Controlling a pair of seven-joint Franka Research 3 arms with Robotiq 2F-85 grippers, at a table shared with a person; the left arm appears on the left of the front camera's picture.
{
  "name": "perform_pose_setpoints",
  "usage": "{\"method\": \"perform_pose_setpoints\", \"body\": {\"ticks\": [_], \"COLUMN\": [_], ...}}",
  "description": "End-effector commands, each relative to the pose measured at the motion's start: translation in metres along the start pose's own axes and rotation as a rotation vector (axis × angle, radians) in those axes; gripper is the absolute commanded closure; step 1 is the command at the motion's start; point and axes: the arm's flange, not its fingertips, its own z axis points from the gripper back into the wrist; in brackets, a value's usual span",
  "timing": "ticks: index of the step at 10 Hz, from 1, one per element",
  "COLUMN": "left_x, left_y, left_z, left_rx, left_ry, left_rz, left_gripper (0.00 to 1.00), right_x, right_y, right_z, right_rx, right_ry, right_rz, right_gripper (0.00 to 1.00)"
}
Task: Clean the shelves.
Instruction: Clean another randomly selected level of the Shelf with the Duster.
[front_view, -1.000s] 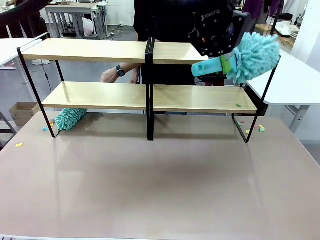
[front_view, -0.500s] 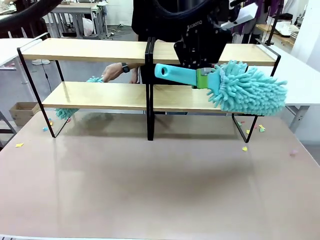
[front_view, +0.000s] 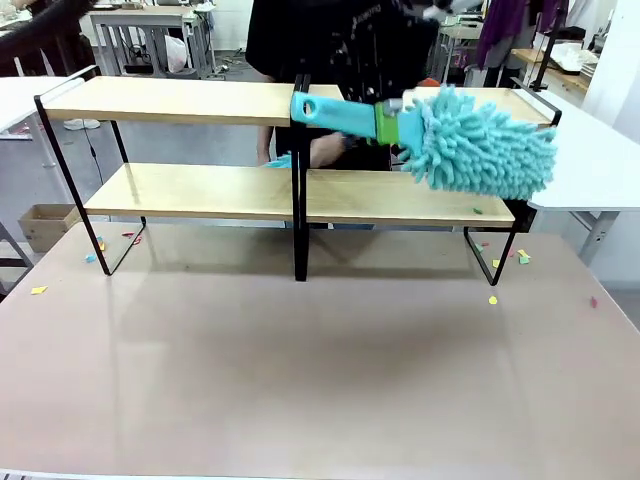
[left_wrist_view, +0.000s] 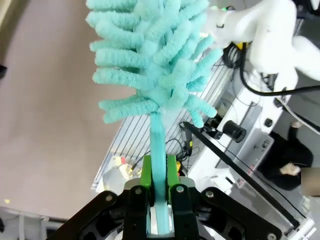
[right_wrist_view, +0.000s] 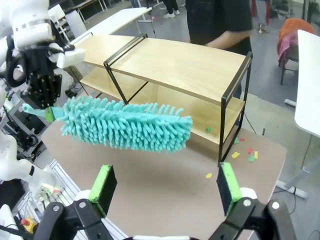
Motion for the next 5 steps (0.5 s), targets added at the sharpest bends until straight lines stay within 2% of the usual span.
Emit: {"method": "perform_pose_setpoints", "body": {"ticks": [1, 3, 5], "left_x": [-0.06, -0.164, -0.277], "left_y": [0.006, 0.024, 0.054], "left_z": [0.041, 0.08, 0.093], "left_rx": [-0.091, -0.164, -0.187], "left_ry": [-0.06, -0.179, -0.364], "left_rz": [0.0, 0.001, 0.174], "left_gripper": [0.87, 0.87, 0.87], "right_x": [-0.001, -0.001, -0.001], "right_y": [0.001, 0.001, 0.001], "right_z": [0.0, 0.0, 0.0], "right_rx": [-0.001, -0.001, -0.001], "right_ry": [0.0, 0.0, 0.0], "right_rz": [0.011, 0.011, 0.011], "right_gripper": [0.0, 0.0, 0.0]}}
